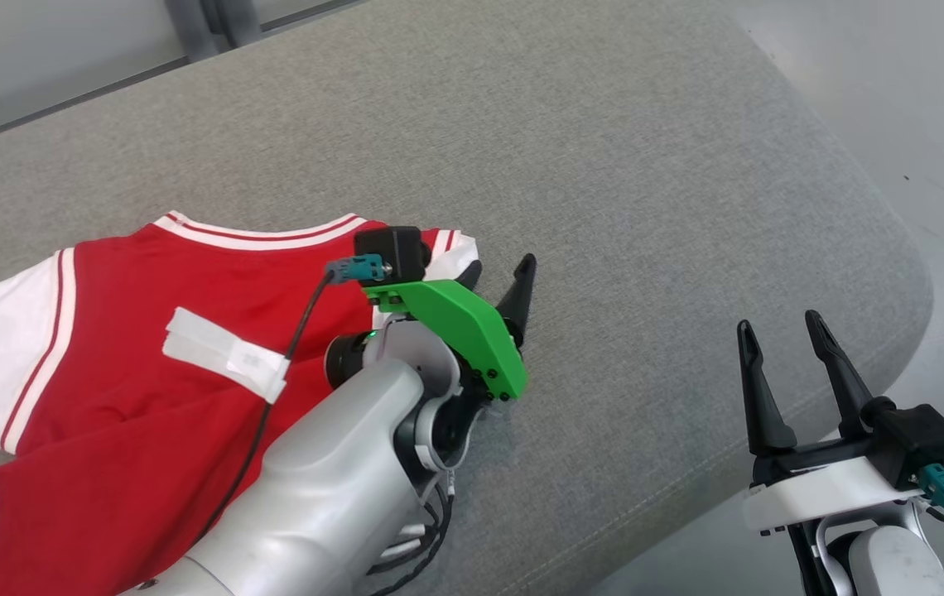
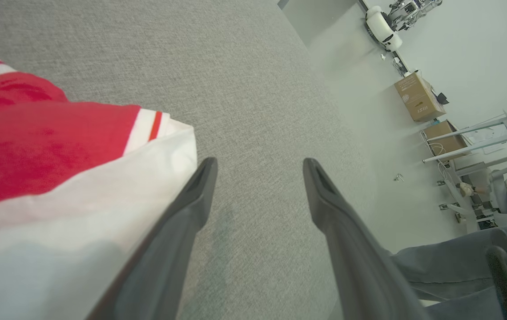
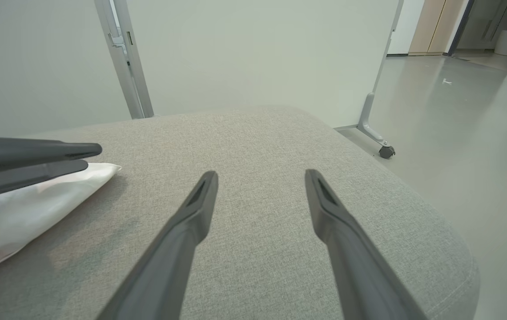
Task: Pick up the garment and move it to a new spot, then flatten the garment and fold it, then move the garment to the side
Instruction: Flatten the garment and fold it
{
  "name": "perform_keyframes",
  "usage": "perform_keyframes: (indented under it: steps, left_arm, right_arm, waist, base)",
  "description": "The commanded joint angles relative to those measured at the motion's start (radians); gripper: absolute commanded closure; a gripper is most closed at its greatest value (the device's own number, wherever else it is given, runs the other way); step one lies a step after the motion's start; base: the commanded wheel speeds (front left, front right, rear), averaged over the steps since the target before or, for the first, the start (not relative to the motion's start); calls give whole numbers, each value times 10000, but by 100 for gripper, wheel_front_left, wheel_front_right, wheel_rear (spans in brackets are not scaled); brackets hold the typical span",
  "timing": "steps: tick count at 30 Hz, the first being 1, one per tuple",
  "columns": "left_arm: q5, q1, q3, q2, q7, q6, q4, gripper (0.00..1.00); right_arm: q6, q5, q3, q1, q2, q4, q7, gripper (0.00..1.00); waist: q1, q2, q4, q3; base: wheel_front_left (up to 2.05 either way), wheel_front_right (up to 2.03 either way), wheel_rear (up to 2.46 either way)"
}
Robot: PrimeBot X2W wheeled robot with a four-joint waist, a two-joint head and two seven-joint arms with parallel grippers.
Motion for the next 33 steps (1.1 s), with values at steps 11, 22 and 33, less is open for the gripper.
perform_keyframes:
  steps: [11,22,33]
  left_arm:
    - [1115,-449,-1791,282,-1822,46,-1124,0]
    - [2193,1846,-931,2327,-2203,1166,-3550,0]
    - [3830,5711,1265,3832,-2204,2025,-6327,0]
  right_arm:
    - [-3,-835,-584,243,-15,-333,-33,0]
    - [-3,-1224,-867,747,-84,-554,-33,0]
    - [-3,-1267,-1004,1349,-379,-554,-33,0]
  waist:
    - [-1,-1,2160,-767]
    - [-1,-1,3785,-1384]
    - [-1,-1,4816,-1911]
  base:
    - [0,0,0]
    - [0,0,0]
    - [0,0,0]
